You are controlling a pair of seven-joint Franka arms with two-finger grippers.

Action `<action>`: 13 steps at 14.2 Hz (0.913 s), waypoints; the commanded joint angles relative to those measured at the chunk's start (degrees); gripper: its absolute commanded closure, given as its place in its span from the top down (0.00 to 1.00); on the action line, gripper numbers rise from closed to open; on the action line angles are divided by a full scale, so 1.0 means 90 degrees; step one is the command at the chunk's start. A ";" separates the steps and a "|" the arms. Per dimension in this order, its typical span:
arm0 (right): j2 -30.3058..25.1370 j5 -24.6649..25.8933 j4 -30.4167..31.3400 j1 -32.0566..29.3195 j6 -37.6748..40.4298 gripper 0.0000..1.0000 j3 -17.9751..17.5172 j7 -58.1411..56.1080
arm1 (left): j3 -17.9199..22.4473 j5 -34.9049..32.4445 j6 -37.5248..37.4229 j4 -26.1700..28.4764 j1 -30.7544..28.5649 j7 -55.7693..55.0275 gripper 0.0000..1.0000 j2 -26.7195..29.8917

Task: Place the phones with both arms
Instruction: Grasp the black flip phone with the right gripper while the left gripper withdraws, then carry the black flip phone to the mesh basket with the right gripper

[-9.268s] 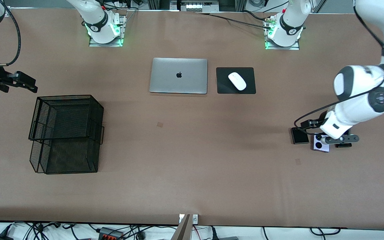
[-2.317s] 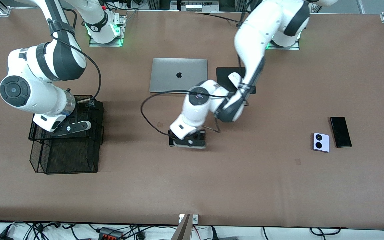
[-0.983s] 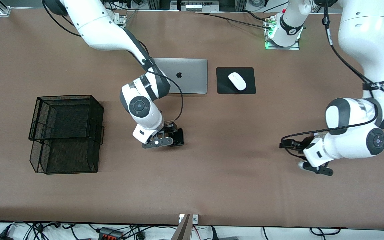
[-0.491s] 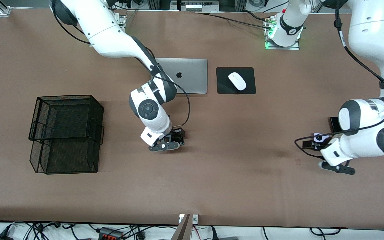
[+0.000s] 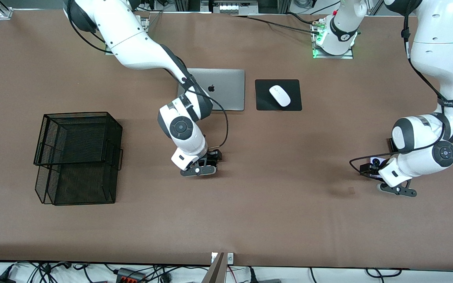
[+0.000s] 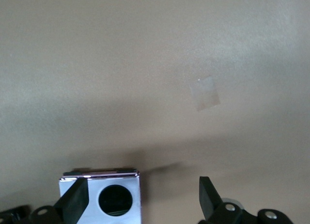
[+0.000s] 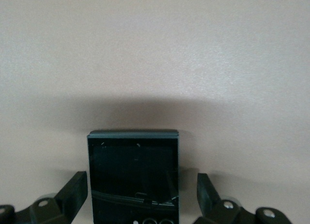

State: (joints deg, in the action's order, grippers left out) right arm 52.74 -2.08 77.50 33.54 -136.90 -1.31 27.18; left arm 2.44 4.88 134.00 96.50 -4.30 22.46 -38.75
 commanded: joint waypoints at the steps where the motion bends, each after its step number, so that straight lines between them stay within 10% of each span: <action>1: 0.0146 -0.0072 -0.0173 0.0063 -0.0131 1.00 0.0048 0.0086 | 0.0022 -0.0103 0.0082 0.0196 -0.0185 0.0444 1.00 0.0174; 13: 0.0282 -0.0052 -0.0183 0.0102 -0.0170 0.93 0.0048 -0.0002 | -0.0047 -0.0084 0.0082 0.0196 -0.0528 0.0454 1.00 -0.0138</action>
State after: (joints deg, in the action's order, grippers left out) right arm 53.65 -2.08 77.45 33.81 -138.08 -1.29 27.20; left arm 2.50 4.87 134.02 97.87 -8.64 25.90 -39.91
